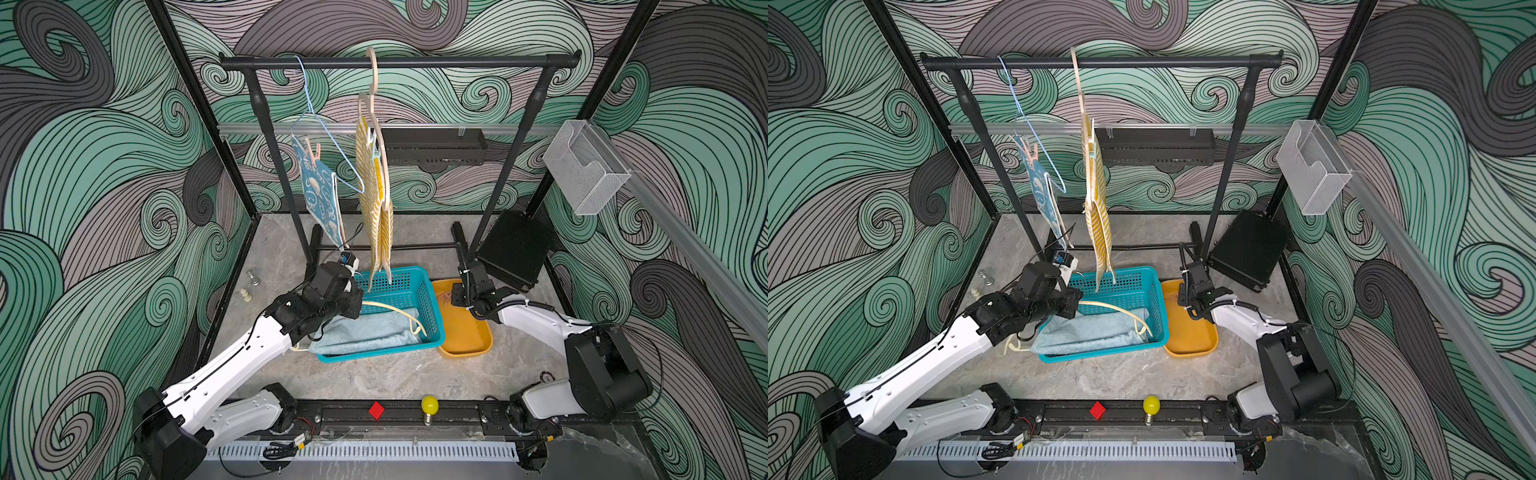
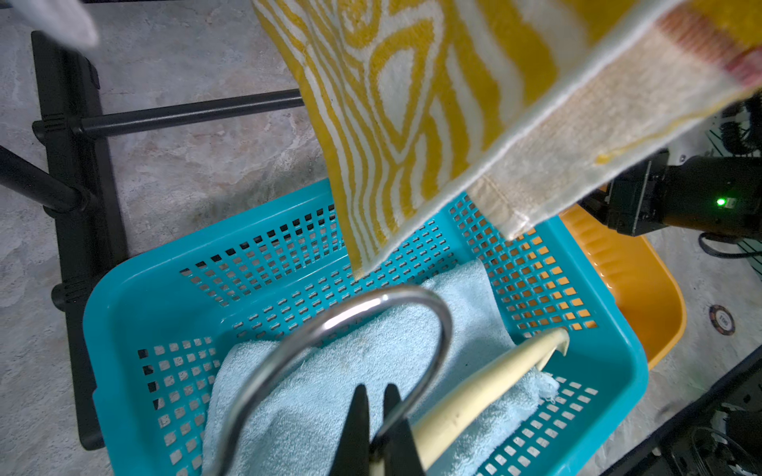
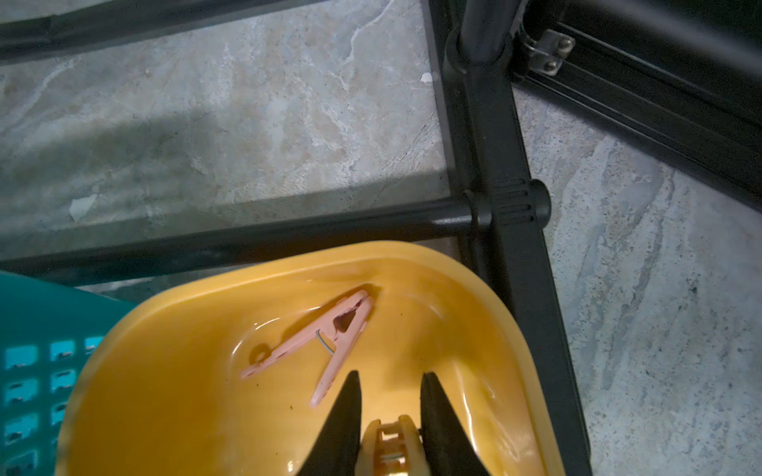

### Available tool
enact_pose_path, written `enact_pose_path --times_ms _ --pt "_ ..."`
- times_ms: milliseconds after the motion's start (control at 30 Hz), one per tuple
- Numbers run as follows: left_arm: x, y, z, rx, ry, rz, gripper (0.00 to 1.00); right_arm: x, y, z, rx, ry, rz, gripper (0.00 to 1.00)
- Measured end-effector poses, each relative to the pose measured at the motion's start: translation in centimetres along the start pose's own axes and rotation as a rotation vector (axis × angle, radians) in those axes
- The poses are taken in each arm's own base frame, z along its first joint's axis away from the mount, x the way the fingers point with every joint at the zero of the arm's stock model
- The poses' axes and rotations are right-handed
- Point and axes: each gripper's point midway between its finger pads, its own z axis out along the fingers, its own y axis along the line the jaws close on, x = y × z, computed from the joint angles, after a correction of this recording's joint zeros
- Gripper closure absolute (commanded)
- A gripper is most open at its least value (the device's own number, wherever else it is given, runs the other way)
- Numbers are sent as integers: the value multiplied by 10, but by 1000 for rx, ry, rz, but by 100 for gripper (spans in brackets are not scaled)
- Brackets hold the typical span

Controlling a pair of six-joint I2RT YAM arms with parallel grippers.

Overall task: Remove the clothespins securing towels to the hanger
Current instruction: Place the clothespin in the storage box.

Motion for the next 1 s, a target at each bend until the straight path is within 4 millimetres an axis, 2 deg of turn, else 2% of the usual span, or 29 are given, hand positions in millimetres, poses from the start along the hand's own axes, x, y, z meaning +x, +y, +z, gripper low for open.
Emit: enact_pose_path --times_ms 267,467,600,767,1000 --pt "1 2 0 -9 2 0 100 -6 6 2 -23 -9 12 52" --pt "1 2 -1 -9 1 0 100 -14 11 -10 -62 -39 13 49" --pt "1 2 -1 -10 1 0 100 -28 21 -32 -140 -87 5 49" --pt "0 3 -7 -9 -9 -1 100 -43 39 -72 -282 -158 -23 49" --pt "-9 3 -17 -8 -45 -6 100 -52 62 -126 -480 -238 -76 49"
